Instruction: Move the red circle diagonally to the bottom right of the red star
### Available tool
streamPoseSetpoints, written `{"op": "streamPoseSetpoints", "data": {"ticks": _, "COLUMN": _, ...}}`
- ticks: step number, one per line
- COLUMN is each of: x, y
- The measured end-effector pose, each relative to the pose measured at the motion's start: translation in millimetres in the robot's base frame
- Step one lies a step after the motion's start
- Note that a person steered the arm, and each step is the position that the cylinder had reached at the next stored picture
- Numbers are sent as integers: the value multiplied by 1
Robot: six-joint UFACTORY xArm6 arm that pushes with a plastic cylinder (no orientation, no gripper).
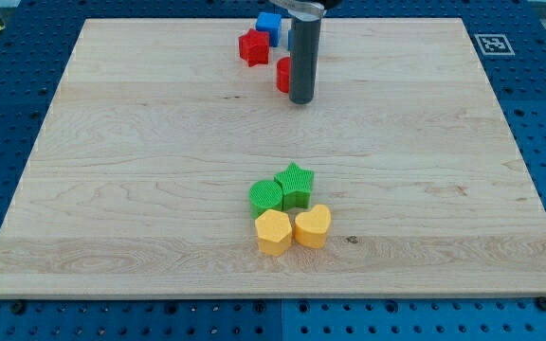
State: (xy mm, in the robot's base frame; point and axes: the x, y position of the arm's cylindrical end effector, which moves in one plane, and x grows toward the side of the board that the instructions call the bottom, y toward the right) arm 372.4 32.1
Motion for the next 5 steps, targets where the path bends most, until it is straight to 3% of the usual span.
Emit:
{"op": "streamPoseSetpoints", "data": {"ticks": 1, "x": 9, "y": -6}}
{"op": "streamPoseSetpoints", "data": {"ticks": 3, "x": -42, "y": -11}}
{"op": "streamPoseSetpoints", "data": {"ticks": 5, "x": -53, "y": -12}}
